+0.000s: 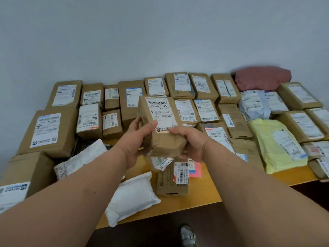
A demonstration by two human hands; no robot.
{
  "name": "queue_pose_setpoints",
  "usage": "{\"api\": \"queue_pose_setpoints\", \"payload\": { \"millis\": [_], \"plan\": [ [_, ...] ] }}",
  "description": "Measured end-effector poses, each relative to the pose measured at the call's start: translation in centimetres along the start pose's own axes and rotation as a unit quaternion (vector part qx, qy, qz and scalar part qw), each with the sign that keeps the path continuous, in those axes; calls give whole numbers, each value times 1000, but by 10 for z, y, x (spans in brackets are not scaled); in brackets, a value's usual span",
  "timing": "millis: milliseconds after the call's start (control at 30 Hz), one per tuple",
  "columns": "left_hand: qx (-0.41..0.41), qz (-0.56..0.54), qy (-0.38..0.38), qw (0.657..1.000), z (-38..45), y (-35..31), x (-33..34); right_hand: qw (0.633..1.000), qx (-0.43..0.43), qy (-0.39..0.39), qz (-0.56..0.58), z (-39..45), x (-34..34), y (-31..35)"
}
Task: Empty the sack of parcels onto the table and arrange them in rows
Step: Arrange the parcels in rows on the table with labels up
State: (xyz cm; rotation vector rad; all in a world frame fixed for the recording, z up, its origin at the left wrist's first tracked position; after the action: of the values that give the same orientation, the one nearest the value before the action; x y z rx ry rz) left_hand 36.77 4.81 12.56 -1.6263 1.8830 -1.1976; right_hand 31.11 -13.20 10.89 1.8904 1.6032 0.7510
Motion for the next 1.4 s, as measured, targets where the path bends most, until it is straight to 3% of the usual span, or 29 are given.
{"api": "queue_pose_setpoints", "payload": {
  "millis": [200,333,433,533,667,833,1000,1267,1400],
  "plan": [
    [8,15,3,1000,10,5,78,998,-35,-37,34,-22,-70,-2],
    [23,-11,-15,1000,21,7,117,975,-62,-214,14,-18,-133,2],
    [42,-6,-42,998,32,9,134,941,-19,-303,-148,-7,-170,0],
    [43,-24,-69,996,42,16,138,921,-15,-250,-299,6,-178,-6],
    [37,-43,-107,993,44,29,130,912,2,-180,-368,23,-165,-16],
    [48,-53,-154,985,41,40,112,851,41,-169,-495,34,-154,-30],
    [57,-48,-159,984,34,46,102,871,48,-171,-459,36,-142,-32],
    [60,-26,-121,990,27,52,83,861,68,-216,-455,27,-128,-36],
    [61,-29,-118,991,23,48,74,862,76,-183,-466,22,-121,-36]
  ]
}}
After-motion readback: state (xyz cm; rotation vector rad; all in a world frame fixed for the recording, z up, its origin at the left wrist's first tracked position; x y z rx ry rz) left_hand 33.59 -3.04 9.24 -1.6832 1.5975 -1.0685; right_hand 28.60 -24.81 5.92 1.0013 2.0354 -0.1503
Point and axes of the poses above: each hand's wrist, its own z-axis towards the middle knuckle, its own x-axis out of the palm, y = z × x, the point moved 1 cm from there along z, towards the middle knuckle, and after that the axes turned 7 degrees about -z, right-handed, at the moved point
